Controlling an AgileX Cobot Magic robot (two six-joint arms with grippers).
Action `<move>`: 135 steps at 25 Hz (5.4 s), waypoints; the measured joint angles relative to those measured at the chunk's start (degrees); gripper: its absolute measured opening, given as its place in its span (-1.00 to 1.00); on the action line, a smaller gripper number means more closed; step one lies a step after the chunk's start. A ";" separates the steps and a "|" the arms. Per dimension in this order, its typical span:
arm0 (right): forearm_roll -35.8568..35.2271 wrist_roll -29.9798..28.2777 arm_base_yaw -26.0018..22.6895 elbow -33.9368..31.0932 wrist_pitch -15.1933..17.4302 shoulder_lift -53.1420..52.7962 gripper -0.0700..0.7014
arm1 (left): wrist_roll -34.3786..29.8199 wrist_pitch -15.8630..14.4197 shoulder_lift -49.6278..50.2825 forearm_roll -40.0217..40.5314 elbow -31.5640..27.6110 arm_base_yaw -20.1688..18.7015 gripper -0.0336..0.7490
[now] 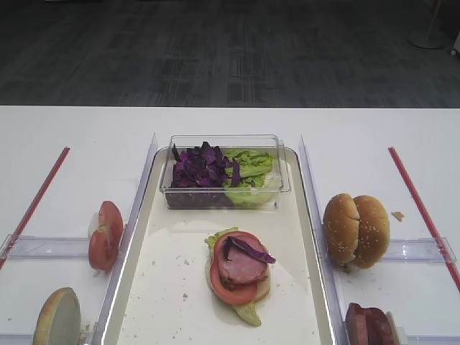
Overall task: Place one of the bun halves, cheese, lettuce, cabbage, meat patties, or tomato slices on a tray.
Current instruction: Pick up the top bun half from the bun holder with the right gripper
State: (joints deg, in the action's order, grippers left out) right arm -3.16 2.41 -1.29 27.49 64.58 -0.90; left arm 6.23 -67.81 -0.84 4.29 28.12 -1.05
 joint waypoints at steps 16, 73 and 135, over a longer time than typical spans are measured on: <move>0.00 0.21 0.00 2.20 0.10 9.84 0.97 | 0.00 0.00 0.00 0.00 0.00 0.00 0.67; 1.05 -3.15 0.00 36.61 5.71 82.50 0.97 | 0.00 0.00 0.00 0.00 0.00 0.00 0.67; -4.11 17.84 28.34 45.09 0.54 101.27 0.92 | 0.00 0.00 0.00 0.00 0.00 0.00 0.67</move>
State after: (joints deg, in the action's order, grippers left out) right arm -7.27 20.25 27.05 72.58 65.12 100.37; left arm 6.23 -67.81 -0.84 4.29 28.12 -1.05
